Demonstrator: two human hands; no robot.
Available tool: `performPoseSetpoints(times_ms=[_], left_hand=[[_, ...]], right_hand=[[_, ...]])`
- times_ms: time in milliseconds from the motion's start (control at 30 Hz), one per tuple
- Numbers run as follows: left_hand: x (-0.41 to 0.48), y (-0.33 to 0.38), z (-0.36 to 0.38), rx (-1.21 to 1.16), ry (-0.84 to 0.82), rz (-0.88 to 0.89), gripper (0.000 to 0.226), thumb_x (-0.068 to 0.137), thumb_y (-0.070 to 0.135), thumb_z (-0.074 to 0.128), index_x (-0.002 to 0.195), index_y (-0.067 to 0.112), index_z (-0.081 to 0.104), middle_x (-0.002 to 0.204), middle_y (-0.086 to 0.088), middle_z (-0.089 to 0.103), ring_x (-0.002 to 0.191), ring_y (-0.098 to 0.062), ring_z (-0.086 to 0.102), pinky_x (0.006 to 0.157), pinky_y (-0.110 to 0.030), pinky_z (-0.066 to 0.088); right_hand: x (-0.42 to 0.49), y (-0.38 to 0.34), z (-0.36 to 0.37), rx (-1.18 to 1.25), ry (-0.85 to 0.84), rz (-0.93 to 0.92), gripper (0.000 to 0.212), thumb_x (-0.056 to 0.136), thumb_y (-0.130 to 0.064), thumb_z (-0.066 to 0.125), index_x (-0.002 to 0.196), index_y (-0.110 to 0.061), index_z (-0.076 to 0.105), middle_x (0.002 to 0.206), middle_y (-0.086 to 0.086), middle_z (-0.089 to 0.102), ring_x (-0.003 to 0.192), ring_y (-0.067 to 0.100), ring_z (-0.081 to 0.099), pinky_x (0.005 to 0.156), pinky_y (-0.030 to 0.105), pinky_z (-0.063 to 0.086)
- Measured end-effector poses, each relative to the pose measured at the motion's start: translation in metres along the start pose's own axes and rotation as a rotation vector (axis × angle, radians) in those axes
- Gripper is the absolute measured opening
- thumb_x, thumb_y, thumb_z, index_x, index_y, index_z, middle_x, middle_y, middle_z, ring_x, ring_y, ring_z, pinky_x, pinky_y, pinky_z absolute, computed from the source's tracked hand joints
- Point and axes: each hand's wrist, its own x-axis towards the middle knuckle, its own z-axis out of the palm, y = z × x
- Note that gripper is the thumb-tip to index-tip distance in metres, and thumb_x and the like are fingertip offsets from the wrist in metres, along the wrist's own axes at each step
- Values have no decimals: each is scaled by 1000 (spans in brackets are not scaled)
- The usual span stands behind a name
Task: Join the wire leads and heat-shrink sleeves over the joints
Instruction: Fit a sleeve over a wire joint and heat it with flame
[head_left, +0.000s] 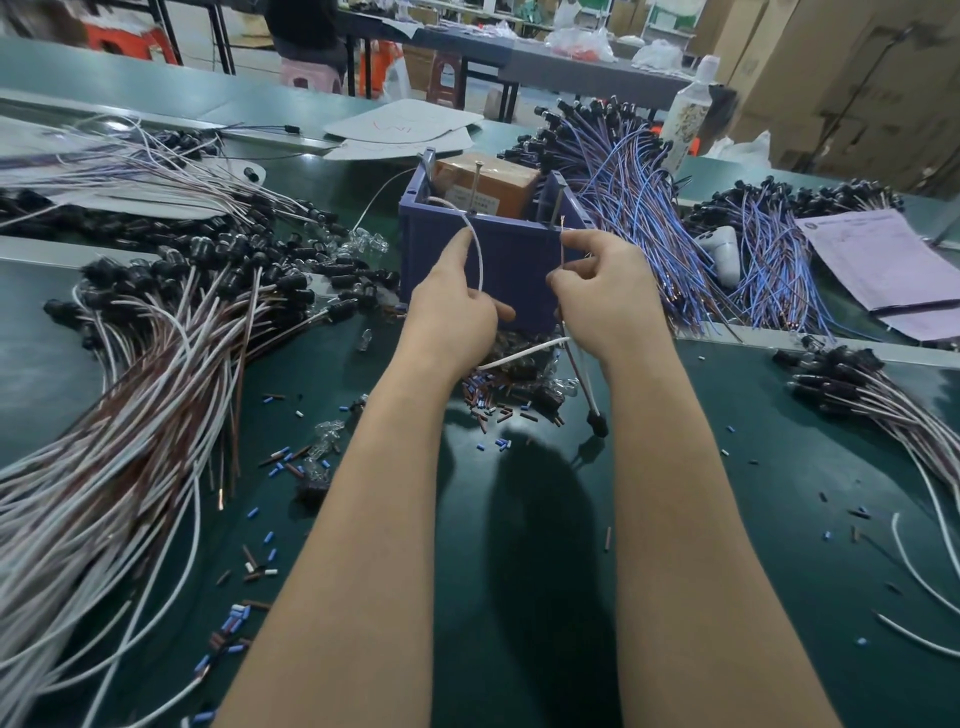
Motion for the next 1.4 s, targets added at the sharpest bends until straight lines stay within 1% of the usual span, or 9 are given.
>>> performPoseSetpoints(times_ms=[133,233,300,433,567,700,1033,1267,1400], left_hand=[[-2,4,-2,51,-159,-8,49,86,-3,37,128,19,52,76,3,70,53,-4,53,58,-18,45],[-6,9,-2,166,-344,38,34,89,1,41,106,18,64,56,13,62,37,6,47,36,-10,34],[-6,10,-2,221,-370,41,29,89,4,43,103,18,65,51,15,57,41,3,48,39,-12,35],[-6,10,-6,228,-329,43,27,92,8,42,102,13,66,79,2,68,66,-13,59,59,-24,47],[-4,11,-6,187,-140,161,19,92,17,54,109,14,61,93,-5,70,86,-20,64,81,-33,50],[-4,11,-8,168,-168,193,13,90,17,59,102,19,57,88,2,68,82,-14,64,80,-30,51],[-1,8,-9,240,-49,173,5,89,16,58,85,18,62,66,6,66,52,1,62,58,-12,46],[4,6,-13,105,137,103,12,92,11,55,82,16,60,68,4,63,54,-6,64,71,-32,58],[5,7,-13,55,153,136,12,93,12,55,84,15,63,67,4,62,53,-3,61,69,-29,56]], right_hand=[[-3,-3,-1,49,13,-40,38,87,-2,47,110,-27,63,75,0,61,70,21,59,74,39,53],[-6,-8,-2,89,1,-91,27,88,-6,50,99,-22,70,64,-8,57,59,14,54,66,35,52],[-7,-10,-3,72,-36,-113,20,90,-12,55,101,-14,71,66,-10,58,64,13,57,71,32,53],[-9,-9,-3,97,-60,-100,14,92,-12,57,86,-17,68,66,-3,63,56,11,61,70,34,57],[-10,-9,0,230,-4,-27,21,88,-9,63,69,-19,62,58,1,62,48,14,59,62,36,57],[-9,-8,0,384,49,33,20,87,-4,62,69,-13,62,55,2,60,41,5,57,48,21,50],[-8,-8,3,397,85,49,14,92,-4,53,86,-11,64,71,4,65,47,6,60,55,21,54],[-8,-8,-3,221,286,8,20,92,-6,46,94,-19,62,74,-3,69,64,14,61,72,32,54],[-8,-6,-5,239,315,7,20,92,-4,45,97,-19,57,77,2,70,55,15,59,57,23,49]])
